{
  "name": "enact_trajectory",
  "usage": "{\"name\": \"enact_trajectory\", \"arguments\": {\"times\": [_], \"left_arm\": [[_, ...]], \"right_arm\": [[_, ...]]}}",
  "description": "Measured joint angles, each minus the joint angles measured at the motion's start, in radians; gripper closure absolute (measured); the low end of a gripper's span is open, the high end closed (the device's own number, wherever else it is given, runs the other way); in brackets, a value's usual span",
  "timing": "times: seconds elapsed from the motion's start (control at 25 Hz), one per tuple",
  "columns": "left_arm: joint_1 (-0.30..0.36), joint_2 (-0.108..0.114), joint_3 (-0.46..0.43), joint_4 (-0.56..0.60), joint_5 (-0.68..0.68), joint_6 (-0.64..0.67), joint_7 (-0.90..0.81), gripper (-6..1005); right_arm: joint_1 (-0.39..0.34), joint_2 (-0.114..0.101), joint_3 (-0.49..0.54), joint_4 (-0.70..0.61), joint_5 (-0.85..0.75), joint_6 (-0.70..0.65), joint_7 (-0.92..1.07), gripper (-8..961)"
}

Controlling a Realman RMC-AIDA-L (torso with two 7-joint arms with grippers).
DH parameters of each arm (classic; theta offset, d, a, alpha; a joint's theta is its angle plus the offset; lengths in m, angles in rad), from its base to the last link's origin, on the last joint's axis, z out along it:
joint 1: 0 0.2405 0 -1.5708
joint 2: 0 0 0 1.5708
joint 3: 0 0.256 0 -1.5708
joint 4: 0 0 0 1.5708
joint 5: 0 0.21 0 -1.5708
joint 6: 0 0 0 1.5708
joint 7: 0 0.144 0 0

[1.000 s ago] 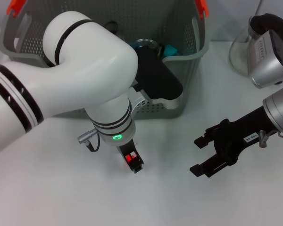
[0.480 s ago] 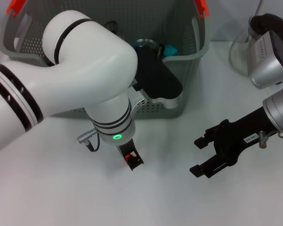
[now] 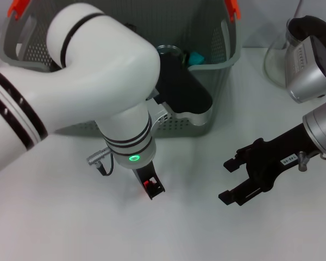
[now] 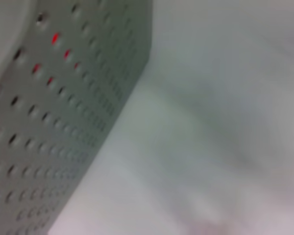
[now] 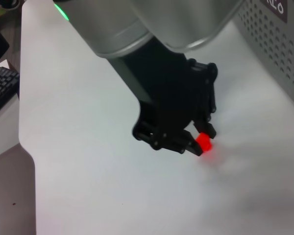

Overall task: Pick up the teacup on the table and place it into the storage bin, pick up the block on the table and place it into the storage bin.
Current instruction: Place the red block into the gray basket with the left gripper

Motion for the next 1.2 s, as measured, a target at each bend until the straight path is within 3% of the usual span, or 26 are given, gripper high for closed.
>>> {"name": "enact_trajectory", "arguments": {"times": [0.2, 0.36, 0.6, 0.64, 0.68, 0.76, 0.84, 0.96, 1.04, 1.2], "left_arm": [[0.06, 0.001, -0.058, 0.16, -0.007, 0.121, 0.021, 807], [0.128, 0.003, -0.183, 0.3, -0.066, 0.191, 0.074, 804], [0.199, 0.009, -0.496, 0.422, -0.248, 0.271, 0.209, 800], [0.199, 0.009, -0.496, 0.422, -0.248, 0.271, 0.209, 799], [0.198, 0.01, -0.633, 0.429, -0.308, 0.33, 0.265, 798], [0.185, 0.015, -0.747, 0.434, -0.34, 0.374, 0.302, 797], [0.161, 0.029, -0.867, 0.436, -0.376, 0.431, 0.338, 795], [0.138, 0.06, -0.945, 0.433, -0.417, 0.461, 0.351, 793], [0.122, 0.093, -0.989, 0.42, -0.452, 0.461, 0.353, 792], [0.077, 0.142, -1.081, 0.337, -0.494, 0.412, 0.371, 789]], "right_arm": [[-0.005, 0.0, 0.003, 0.0, 0.0, -0.001, -0.001, 29], [-0.008, 0.0, 0.007, -0.001, 0.001, -0.001, -0.01, 29], [-0.011, -0.002, 0.01, -0.003, 0.001, -0.007, -0.003, 29], [-0.012, -0.002, 0.012, -0.004, 0.001, -0.008, -0.002, 29], [-0.012, -0.003, 0.014, -0.005, 0.001, -0.01, 0.0, 29], [-0.014, -0.003, 0.019, -0.007, 0.001, -0.012, 0.001, 29], [-0.014, -0.003, 0.02, -0.007, 0.0, -0.013, 0.003, 29], [-0.014, -0.003, 0.02, -0.008, 0.0, -0.013, 0.008, 29], [-0.014, -0.003, 0.02, -0.008, 0.0, -0.012, 0.009, 29], [-0.012, -0.003, 0.022, -0.009, 0.003, -0.007, 0.009, 29]]}}
